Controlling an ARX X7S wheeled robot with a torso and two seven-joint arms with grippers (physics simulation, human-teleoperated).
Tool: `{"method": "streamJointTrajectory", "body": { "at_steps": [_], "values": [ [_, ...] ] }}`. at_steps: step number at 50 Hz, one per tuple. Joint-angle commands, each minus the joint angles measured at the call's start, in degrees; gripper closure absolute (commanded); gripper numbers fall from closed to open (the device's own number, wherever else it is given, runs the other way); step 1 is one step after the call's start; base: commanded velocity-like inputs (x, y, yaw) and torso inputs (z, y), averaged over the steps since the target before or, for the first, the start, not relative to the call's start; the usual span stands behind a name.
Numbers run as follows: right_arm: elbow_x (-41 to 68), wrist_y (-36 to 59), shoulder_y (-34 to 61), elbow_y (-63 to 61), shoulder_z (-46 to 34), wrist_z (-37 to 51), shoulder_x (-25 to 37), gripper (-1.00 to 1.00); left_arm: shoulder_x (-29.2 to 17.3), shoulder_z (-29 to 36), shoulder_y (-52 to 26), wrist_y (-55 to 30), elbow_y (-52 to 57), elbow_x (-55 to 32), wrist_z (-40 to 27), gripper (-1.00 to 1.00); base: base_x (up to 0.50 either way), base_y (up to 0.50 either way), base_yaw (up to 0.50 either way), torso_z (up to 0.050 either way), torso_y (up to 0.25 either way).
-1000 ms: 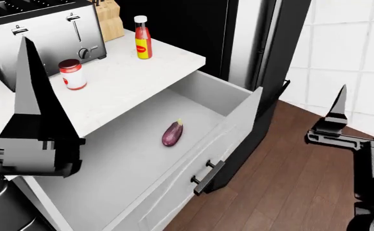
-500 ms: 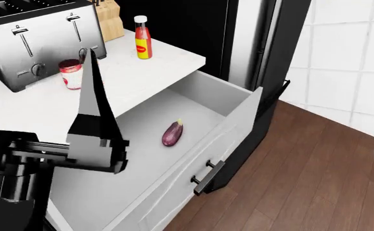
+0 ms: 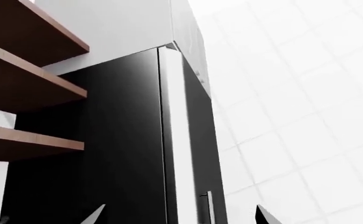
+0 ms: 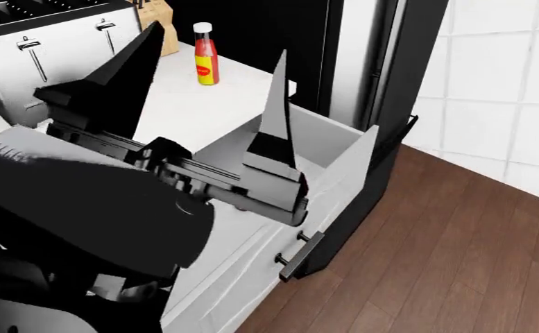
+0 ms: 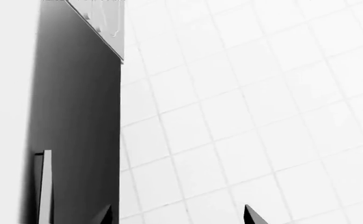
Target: Close the right drawer.
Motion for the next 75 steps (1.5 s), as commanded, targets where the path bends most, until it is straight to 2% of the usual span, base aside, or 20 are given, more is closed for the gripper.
{"method": "streamJointTrajectory", "body": {
  "at_steps": [1,12,20,28,37,49,54,75],
  "values": [
    [0.7,-1.4,-1.2,0.3,1.8,-0.4,-0.3,-1.00,5.3,-2.0,1.5,3.8,-5.7,-3.8,5.7,-1.00,0.00,0.00,0.00,0.000,0.000],
    [1.7,-0.7,-1.5,-0.8,2.4,0.1,-0.2,-1.00,10.8,-3.0,3.7,7.4,-11.8,-9.6,12.5,-1.00,0.00,0.00,0.00,0.000,0.000],
    [2.4,0.3,-1.2,-1.6,2.5,0.8,0.1,-1.00,14.8,-3.1,6.6,10.3,-17.9,-15.7,20.5,-1.00,0.00,0.00,0.00,0.000,0.000],
    [2.2,0.5,-0.7,-1.1,1.2,1.1,0.4,-1.00,19.0,-0.7,10.9,10.6,-24.3,-22.6,31.5,-1.00,0.00,0.00,0.00,0.000,0.000],
    [1.6,-3.0,-1.4,1.5,1.2,-0.3,-0.2,-1.00,21.7,2.0,13.2,8.5,-20.3,-21.6,30.8,-1.00,0.00,0.00,0.00,0.000,0.000],
    [2.6,-0.6,-1.1,-0.7,1.1,1.1,0.5,-1.00,25.1,5.2,19.2,7.9,-18.5,-19.5,31.0,-1.00,0.00,0.00,0.00,0.000,0.000],
    [2.1,-2.4,-1.5,0.7,1.1,0.3,0.3,-1.00,25.8,5.4,21.4,8.6,-18.5,-18.9,31.2,-1.00,0.00,0.00,0.00,0.000,0.000],
    [2.2,-1.0,-1.2,-0.2,0.0,1.7,1.0,-1.00,24.9,6.2,31.5,13.0,-23.4,-15.1,32.8,-1.00,0.00,0.00,0.00,0.000,0.000]
  ]
}}
